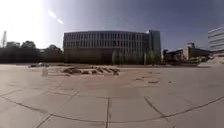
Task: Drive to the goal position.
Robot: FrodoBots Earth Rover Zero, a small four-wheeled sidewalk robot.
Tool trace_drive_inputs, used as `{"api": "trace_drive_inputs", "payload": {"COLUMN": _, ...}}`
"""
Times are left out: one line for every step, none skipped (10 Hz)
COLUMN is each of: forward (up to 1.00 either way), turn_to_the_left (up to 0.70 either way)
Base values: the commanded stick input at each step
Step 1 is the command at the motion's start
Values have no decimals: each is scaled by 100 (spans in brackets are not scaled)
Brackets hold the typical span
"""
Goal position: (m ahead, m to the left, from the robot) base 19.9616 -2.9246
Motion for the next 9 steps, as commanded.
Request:
{"api": "trace_drive_inputs", "payload": {"forward": 70, "turn_to_the_left": 1}}
{"api": "trace_drive_inputs", "payload": {"forward": 70, "turn_to_the_left": 1}}
{"api": "trace_drive_inputs", "payload": {"forward": 70, "turn_to_the_left": 1}}
{"api": "trace_drive_inputs", "payload": {"forward": 70, "turn_to_the_left": 1}}
{"api": "trace_drive_inputs", "payload": {"forward": 70, "turn_to_the_left": 1}}
{"api": "trace_drive_inputs", "payload": {"forward": 70, "turn_to_the_left": 1}}
{"api": "trace_drive_inputs", "payload": {"forward": 70, "turn_to_the_left": 1}}
{"api": "trace_drive_inputs", "payload": {"forward": 70, "turn_to_the_left": 1}}
{"api": "trace_drive_inputs", "payload": {"forward": 70, "turn_to_the_left": 1}}
